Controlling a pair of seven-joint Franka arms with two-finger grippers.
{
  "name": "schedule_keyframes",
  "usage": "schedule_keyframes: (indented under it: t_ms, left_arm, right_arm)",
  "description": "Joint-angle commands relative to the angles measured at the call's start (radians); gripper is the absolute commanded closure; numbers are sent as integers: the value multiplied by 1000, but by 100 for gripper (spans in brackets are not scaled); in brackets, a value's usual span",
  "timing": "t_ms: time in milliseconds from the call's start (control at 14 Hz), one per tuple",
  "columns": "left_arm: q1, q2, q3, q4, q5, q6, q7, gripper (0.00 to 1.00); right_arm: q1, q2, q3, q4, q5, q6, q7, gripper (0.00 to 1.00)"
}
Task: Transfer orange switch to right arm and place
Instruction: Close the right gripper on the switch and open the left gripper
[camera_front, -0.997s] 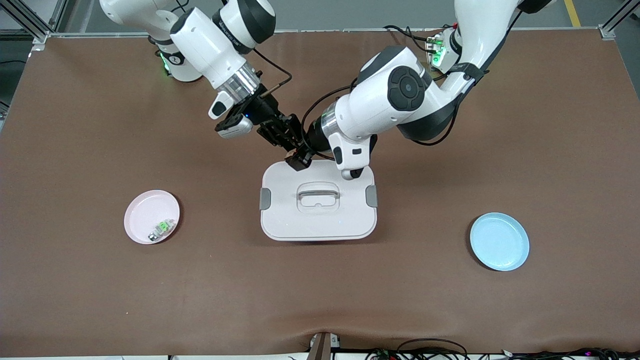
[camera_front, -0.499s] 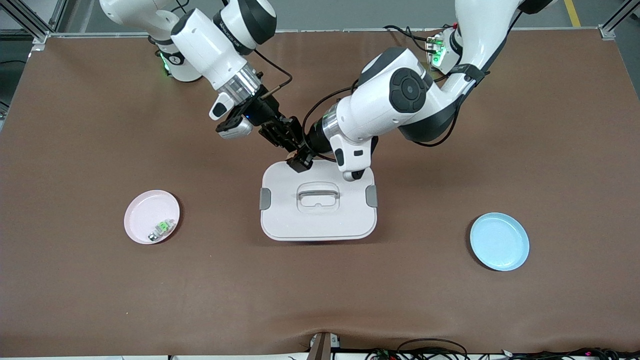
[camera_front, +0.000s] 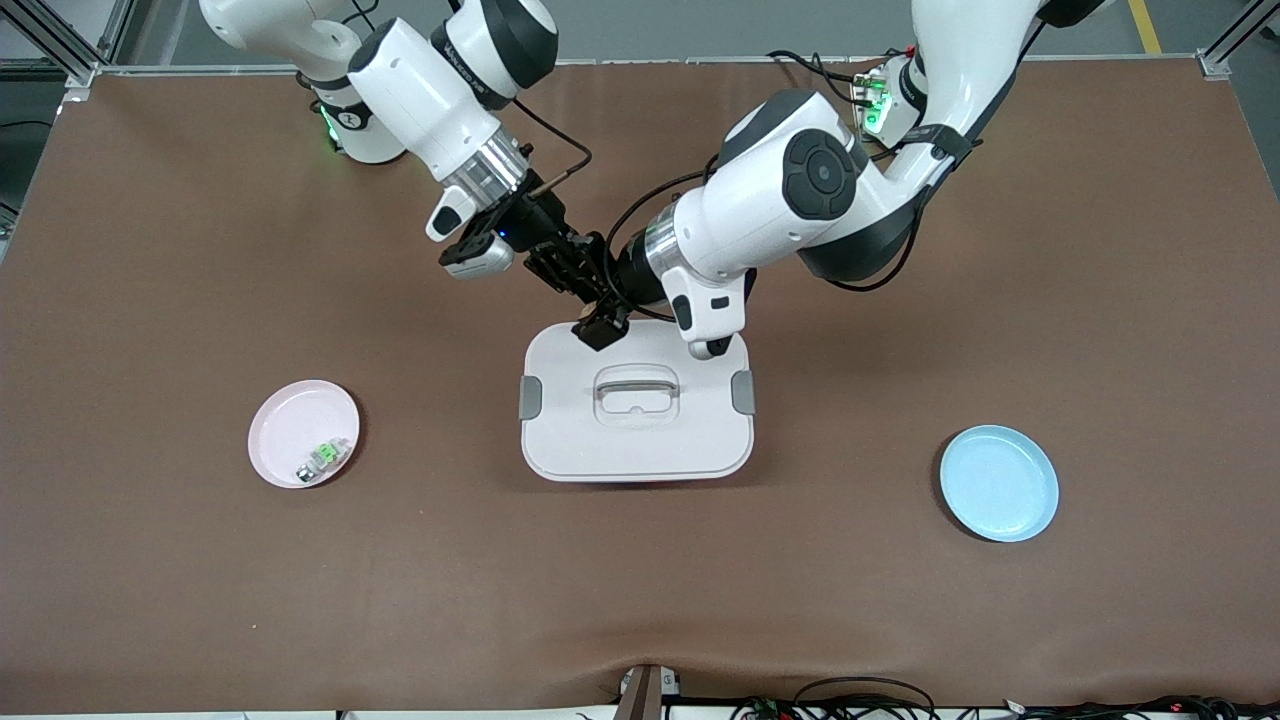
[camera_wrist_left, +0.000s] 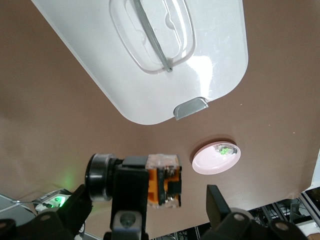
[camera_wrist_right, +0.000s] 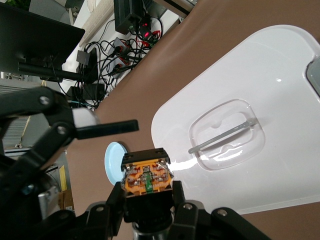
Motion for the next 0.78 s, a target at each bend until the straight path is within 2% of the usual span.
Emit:
schedule_keyframes:
  t_ms: [0,285,570,712]
  left_arm:
    - [5,-17,2,3,-11,1,-12,0]
    - [19,-20,4,3,-8,1,-6,0]
    - [47,-42,5,3,-5,1,-4,0]
    - [51,-49,10,3,13,1,-4,0]
  right_arm:
    - [12,12,-9,27,-12,-28,8,100]
    - [-37,10,-13,27,-147,-137,-54,100]
    - [-126,-5,-16,24,-198,-345,-462,100]
    - [-196,-16,-22,26,-283,-473,-704,100]
